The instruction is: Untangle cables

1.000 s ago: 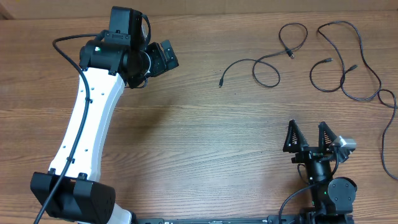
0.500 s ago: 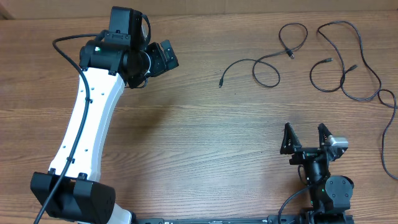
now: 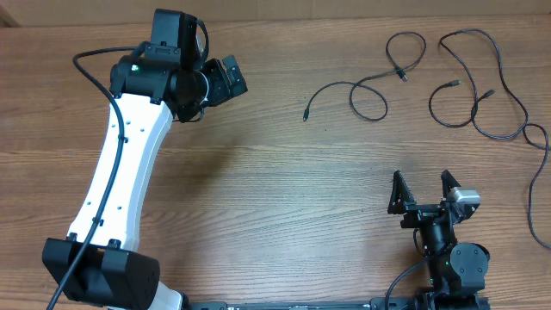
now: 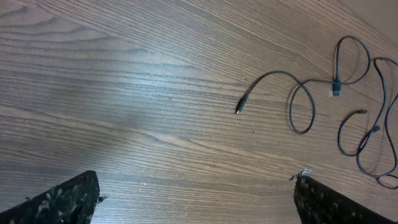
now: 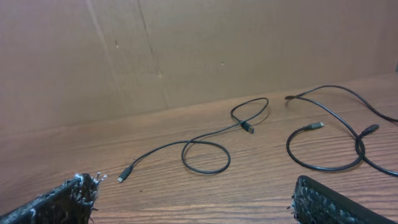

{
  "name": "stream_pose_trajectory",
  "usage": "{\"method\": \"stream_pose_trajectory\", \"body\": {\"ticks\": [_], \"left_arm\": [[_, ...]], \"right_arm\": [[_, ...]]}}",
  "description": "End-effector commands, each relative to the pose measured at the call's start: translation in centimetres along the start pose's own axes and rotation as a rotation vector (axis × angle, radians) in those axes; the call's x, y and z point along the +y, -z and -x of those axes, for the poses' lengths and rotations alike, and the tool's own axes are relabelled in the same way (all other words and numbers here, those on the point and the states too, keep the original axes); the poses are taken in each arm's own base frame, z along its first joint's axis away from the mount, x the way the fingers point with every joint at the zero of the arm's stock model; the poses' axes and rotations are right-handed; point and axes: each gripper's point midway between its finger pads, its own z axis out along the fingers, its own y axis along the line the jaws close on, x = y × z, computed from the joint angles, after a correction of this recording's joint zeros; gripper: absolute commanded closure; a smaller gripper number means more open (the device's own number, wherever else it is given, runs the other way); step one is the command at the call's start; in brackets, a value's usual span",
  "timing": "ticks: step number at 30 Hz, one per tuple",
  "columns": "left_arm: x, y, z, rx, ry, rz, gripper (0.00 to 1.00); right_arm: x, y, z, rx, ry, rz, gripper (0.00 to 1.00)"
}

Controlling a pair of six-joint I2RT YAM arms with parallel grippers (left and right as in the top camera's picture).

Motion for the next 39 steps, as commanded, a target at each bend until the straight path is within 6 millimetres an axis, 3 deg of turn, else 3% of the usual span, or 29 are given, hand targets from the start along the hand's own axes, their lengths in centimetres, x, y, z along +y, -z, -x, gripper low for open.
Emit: {"method": "stream_pose_trajectory", "body": {"ticks": [1, 19, 26, 39], "left_arm": [[0.18, -0.62, -0.14, 0.007, -0.019, 0.017, 0.00], [0.19, -0.62, -0.15, 0.008, -0.019, 0.017, 0.00], [0.19, -0.62, -0.15, 0.008, -0.019, 0.017, 0.01], [0.19, -0.62, -0.15, 0.008, -0.019, 0.017, 0.00]], "right_arm": [[0.19, -0.01, -0.21, -0.003, 0.008, 0.010, 0.00], [-0.70, 0.01, -0.07, -0.008, 0.063, -0.031, 0.00], [-0.64, 0.01, -0.09, -0.005, 0.193, -0.029, 0.00], [-0.47, 0.00, -0.10, -0.005, 0.185, -0.019, 0.00]]}}
